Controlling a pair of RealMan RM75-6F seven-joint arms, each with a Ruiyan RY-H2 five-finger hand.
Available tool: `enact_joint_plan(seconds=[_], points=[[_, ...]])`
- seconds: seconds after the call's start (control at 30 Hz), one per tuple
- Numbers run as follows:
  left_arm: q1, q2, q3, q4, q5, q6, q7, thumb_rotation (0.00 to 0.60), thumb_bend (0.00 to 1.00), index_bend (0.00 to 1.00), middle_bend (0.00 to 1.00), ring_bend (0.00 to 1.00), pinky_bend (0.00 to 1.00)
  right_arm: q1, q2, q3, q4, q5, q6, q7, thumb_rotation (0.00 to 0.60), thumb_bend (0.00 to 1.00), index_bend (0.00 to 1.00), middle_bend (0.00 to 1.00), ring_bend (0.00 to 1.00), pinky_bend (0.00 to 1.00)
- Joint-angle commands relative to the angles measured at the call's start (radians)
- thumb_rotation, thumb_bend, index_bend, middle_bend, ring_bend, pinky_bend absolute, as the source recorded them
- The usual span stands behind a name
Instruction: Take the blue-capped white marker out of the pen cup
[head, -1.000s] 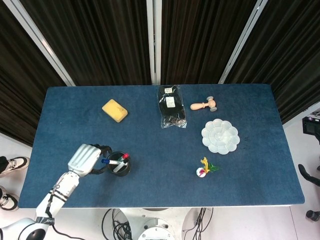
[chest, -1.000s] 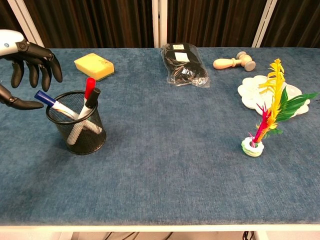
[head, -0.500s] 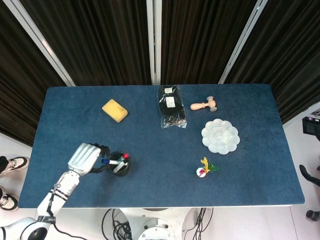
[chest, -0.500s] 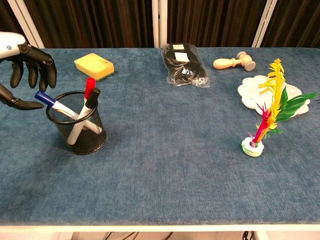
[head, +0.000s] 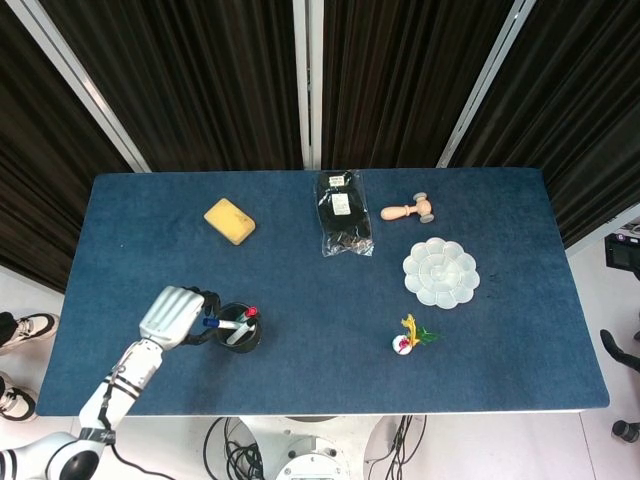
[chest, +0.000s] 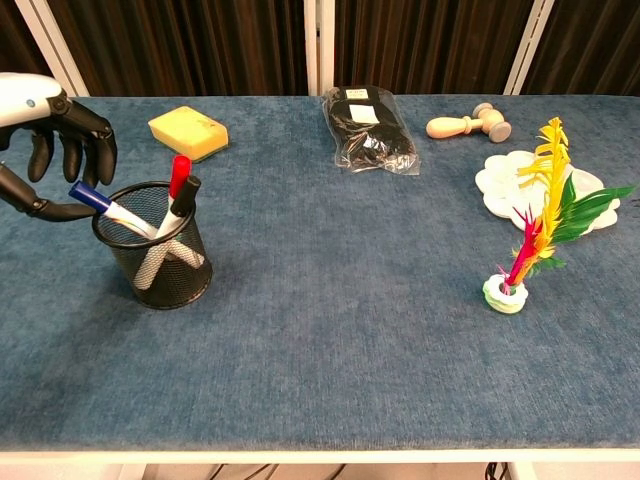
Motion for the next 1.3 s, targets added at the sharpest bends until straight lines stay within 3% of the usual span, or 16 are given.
enact_joint_plan(seconds=[0.03, 0.8, 1.3], points=[[-0.003, 0.0, 0.0, 0.001, -0.003, -0.001, 0.001, 0.6, 0.26, 0.51, 0.52, 0.49, 0.59, 0.001, -0.001, 0.0, 0.001, 0.001, -0.001, 0.0, 0.6, 0.2, 0.0, 0.0, 0.0, 0.0], [-0.025, -0.004, 0.006, 0.011, -0.051, -0.016, 0.005, 0.6, 0.27, 0.54, 0.54, 0.49, 0.59, 0.005, -0.007, -0.008, 0.017, -0.006, -0.016, 0.011, 0.6, 0.2, 0.0, 0.0, 0.0, 0.0], [-0.031, 0.004, 0.007, -0.002, -0.041, -0.005, -0.01, 0.6, 0.29, 0.64, 0.61, 0.54, 0.61, 0.003, -0.004, -0.007, 0.016, -0.005, -0.011, 0.015, 0.6, 0.2, 0.0, 0.0, 0.0, 0.0]])
